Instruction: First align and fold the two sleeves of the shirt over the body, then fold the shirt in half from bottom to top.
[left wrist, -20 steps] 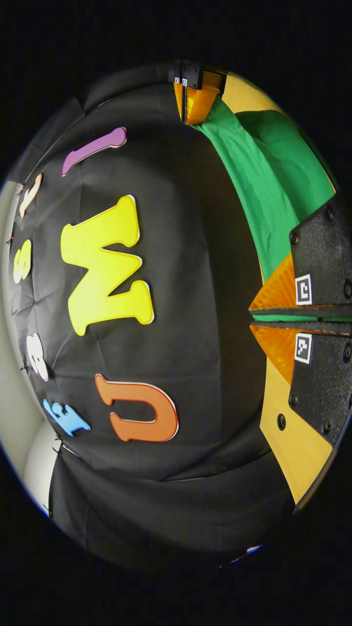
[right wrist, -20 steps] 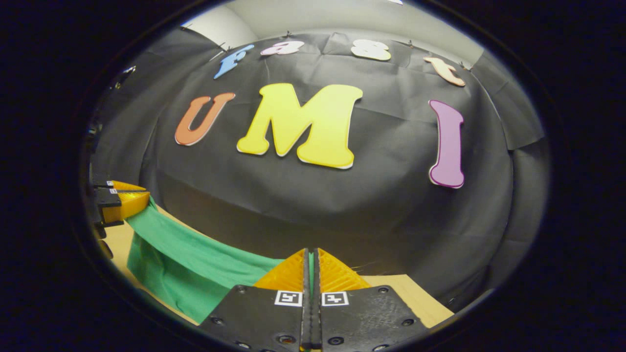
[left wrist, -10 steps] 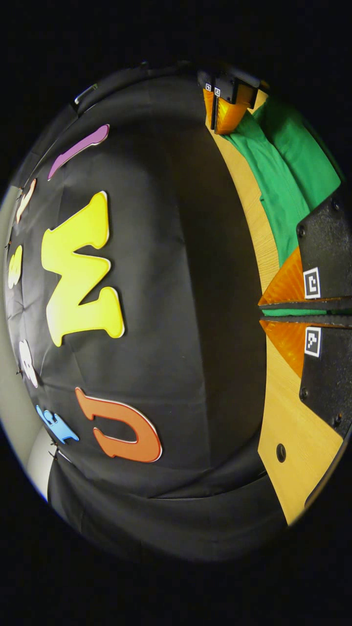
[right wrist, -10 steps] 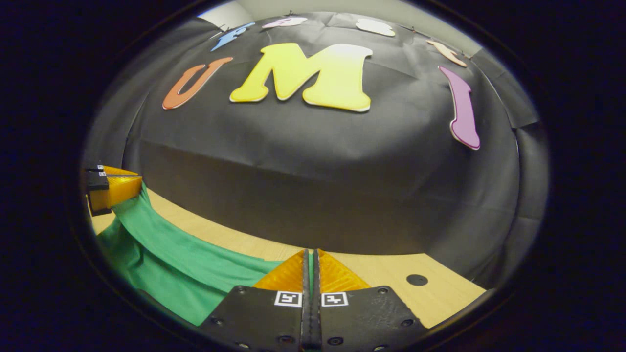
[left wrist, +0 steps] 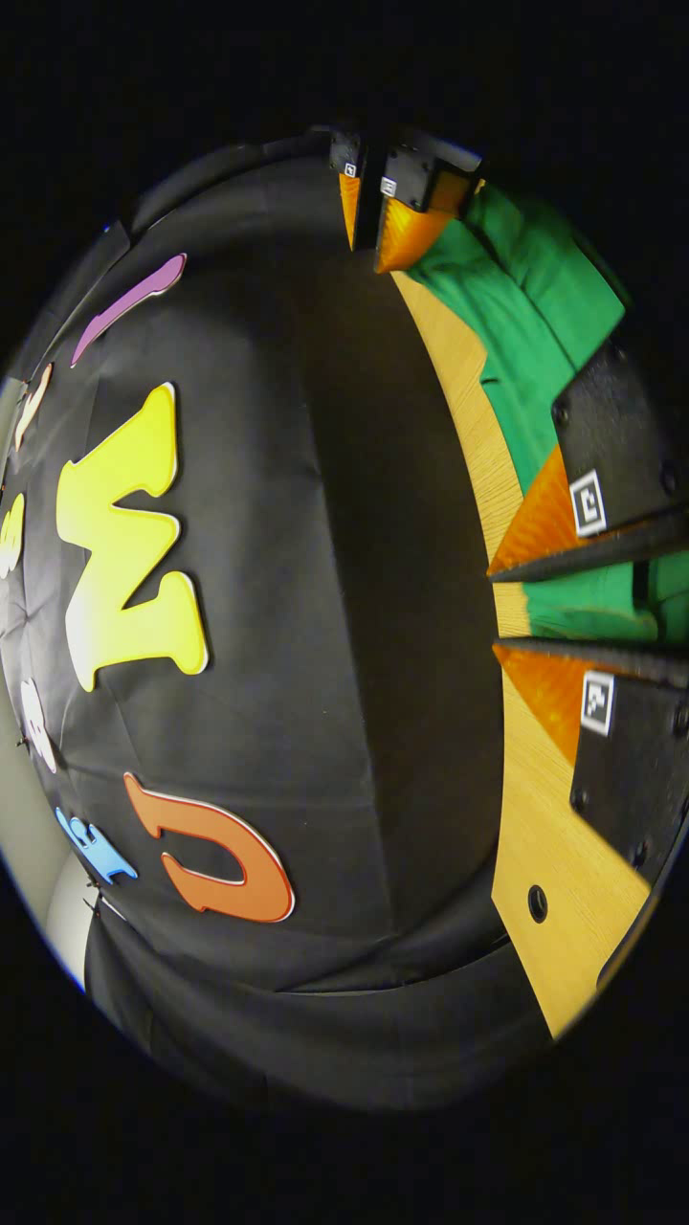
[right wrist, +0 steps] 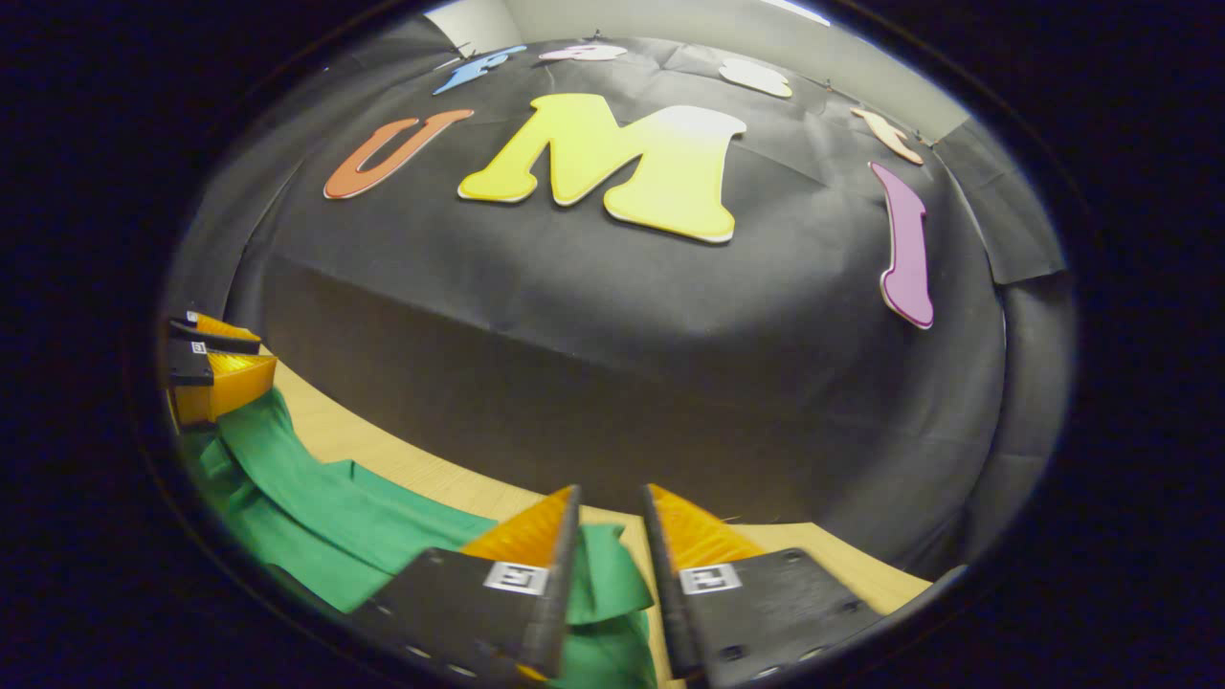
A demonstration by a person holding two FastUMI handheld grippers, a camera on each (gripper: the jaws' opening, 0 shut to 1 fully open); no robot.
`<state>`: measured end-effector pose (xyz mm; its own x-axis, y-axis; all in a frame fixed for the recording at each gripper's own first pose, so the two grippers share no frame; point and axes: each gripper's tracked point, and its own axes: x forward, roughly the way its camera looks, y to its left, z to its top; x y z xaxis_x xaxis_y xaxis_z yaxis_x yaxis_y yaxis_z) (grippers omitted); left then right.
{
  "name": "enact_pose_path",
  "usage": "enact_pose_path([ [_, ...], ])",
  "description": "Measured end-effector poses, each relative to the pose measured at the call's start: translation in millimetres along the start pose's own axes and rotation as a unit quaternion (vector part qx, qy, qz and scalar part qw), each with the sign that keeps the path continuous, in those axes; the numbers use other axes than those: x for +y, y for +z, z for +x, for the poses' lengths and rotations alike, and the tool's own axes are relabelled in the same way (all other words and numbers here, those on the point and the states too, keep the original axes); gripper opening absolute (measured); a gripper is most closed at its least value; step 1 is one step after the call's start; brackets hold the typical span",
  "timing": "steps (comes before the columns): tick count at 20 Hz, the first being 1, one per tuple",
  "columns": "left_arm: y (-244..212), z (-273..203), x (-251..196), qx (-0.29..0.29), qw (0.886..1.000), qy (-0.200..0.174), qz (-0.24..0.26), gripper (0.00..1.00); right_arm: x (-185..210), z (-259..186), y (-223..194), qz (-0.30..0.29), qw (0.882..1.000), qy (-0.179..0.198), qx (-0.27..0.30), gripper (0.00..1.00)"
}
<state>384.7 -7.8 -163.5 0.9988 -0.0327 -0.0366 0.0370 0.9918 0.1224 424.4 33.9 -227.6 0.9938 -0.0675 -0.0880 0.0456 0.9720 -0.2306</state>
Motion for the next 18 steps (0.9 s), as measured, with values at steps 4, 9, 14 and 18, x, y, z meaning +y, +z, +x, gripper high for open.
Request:
enact_pose_path([
  [4,-3,-1,-7,0.001,0.998,-0.037,-0.053,1.0,-3,-1,-1,0.011,1.0,-0.003,-0.001,0.95],
  [9,-6,-4,-5,0.009,0.999,-0.021,-0.033,1.0,-4,-1,-2,0.023,1.0,-0.001,0.0,0.97],
  [14,1,-19,-1,0.011,0.999,-0.016,-0.046,1.0,7,-19,17,-0.009,1.0,0.025,-0.013,0.95],
  [18,44,-56,10,-0.01,0.998,-0.007,-0.069,1.0,6,-56,61,0.0,0.999,0.04,-0.03,0.93],
])
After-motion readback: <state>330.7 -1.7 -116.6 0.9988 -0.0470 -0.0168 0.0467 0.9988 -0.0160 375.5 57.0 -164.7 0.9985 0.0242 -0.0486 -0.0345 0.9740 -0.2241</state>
